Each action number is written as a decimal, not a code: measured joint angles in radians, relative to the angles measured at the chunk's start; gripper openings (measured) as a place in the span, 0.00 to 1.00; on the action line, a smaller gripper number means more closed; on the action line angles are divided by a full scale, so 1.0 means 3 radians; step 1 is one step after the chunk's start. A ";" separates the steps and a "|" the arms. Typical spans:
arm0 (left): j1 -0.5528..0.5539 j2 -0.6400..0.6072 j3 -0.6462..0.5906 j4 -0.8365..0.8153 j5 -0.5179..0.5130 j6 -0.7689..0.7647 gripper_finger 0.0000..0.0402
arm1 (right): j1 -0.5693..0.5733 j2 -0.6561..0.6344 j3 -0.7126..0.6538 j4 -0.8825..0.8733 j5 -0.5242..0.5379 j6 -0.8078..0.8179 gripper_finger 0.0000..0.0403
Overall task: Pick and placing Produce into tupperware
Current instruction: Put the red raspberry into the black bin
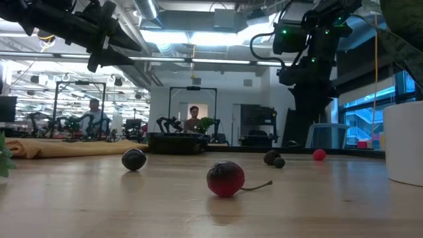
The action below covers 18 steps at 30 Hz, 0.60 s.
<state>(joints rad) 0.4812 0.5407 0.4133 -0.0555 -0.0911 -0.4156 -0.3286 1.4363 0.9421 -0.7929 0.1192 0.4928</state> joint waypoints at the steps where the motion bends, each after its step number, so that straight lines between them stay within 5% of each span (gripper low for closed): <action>1: 0.0000 0.0000 0.0000 0.0000 -0.0001 0.0000 0.60 | 0.0000 0.0000 0.0000 0.0013 -0.0032 -0.0002 0.51; 11: 0.0000 0.0001 0.0000 -0.0001 -0.0001 0.0020 0.60 | 0.0001 0.0000 0.0000 0.0093 -0.0140 -0.0117 0.75; 18: 0.0000 0.0000 0.0000 -0.0002 -0.0001 0.0022 0.60 | 0.0023 0.0007 0.0000 -0.0015 -0.0140 0.0252 0.79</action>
<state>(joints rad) 0.4812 0.5407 0.4133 -0.0562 -0.0913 -0.4091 -0.3218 1.4386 0.9421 -0.7973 0.0770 0.5685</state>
